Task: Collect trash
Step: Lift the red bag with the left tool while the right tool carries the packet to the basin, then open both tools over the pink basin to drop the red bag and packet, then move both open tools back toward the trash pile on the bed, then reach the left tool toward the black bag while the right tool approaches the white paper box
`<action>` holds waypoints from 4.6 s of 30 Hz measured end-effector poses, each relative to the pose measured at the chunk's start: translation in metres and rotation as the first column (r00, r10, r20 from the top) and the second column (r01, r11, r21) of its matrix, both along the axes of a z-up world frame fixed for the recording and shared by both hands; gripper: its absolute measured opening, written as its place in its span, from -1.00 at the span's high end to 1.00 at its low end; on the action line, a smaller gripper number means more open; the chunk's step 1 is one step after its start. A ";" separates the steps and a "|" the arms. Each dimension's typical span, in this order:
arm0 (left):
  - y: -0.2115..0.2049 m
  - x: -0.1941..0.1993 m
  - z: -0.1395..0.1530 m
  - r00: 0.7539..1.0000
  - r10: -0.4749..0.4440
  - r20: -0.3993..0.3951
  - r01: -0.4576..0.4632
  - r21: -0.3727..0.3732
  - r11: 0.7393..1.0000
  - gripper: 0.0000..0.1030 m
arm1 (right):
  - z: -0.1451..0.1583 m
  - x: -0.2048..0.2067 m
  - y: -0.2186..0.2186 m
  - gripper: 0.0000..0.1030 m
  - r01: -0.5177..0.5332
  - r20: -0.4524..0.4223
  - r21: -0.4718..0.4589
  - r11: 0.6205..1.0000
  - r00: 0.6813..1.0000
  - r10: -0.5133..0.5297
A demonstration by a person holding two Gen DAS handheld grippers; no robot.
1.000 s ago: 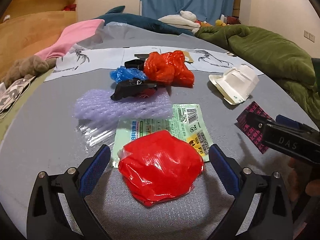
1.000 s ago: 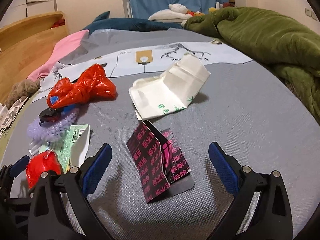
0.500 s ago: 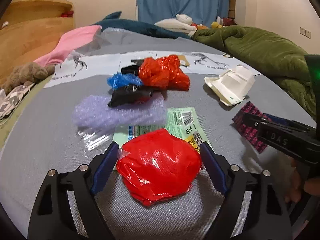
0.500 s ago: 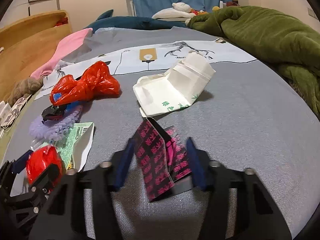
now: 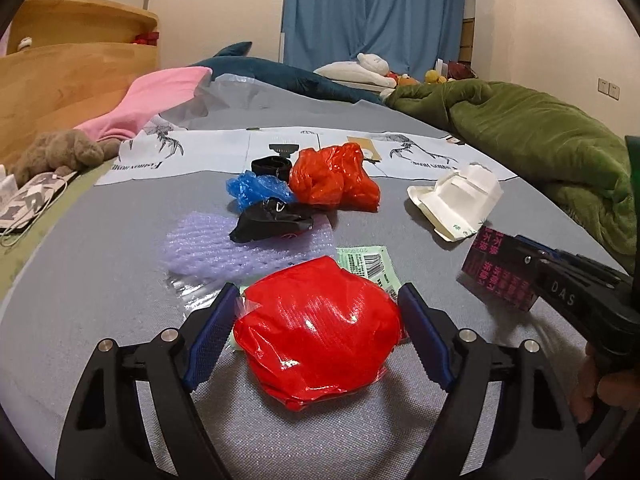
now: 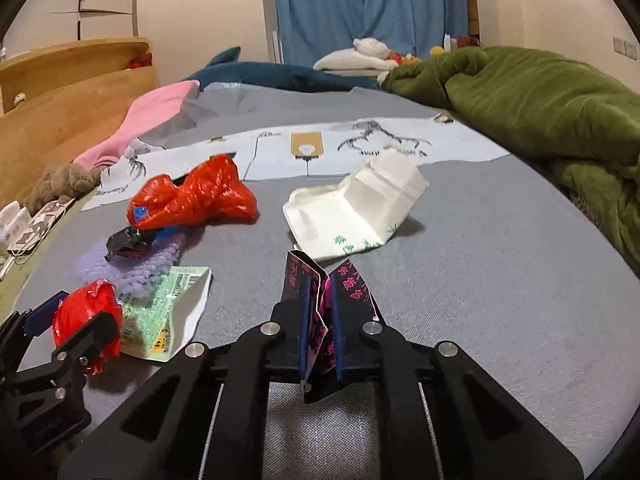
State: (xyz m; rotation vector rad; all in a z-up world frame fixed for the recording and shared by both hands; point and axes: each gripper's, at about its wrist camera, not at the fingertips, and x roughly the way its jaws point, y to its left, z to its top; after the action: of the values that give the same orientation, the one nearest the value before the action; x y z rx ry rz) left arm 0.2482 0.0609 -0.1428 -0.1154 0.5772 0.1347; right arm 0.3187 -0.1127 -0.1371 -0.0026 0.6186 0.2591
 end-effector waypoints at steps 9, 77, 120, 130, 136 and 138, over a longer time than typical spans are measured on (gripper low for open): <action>-0.008 -0.009 0.019 0.999 -0.022 0.050 0.021 0.019 1.000 -0.52 | 0.028 -0.023 -0.008 0.81 -0.018 0.056 0.013 1.000 0.998 0.018; -0.359 -0.108 -0.046 0.748 -0.582 -0.318 0.579 -0.115 0.807 -0.69 | -0.039 -0.257 -0.349 -0.24 0.496 -0.306 -0.033 0.868 0.822 -0.481; -0.036 -0.183 0.123 0.990 -0.131 0.044 0.126 0.115 0.985 -0.86 | 0.100 -0.236 -0.054 -0.89 -0.033 0.075 0.063 0.997 0.997 0.028; 0.008 -0.181 0.118 0.996 -0.081 0.047 0.077 0.083 0.994 -0.86 | 0.104 -0.224 -0.009 -0.90 -0.078 0.063 0.028 0.997 0.995 0.076; 0.025 -0.170 0.115 0.998 -0.053 0.038 0.050 0.065 0.997 -0.86 | 0.101 -0.216 0.009 -0.90 -0.094 0.056 0.007 0.996 0.994 0.093; 0.030 -0.166 0.115 0.998 -0.047 0.039 0.044 0.063 0.997 -0.86 | 0.101 -0.212 0.016 -0.89 -0.099 0.051 -0.001 0.995 0.994 0.099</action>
State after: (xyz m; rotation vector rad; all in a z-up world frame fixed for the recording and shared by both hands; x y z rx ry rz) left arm 0.0824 0.0914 -0.0279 -0.0443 0.5343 0.1059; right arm 0.1070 -0.0971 -0.0362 -0.0379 0.5680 0.3546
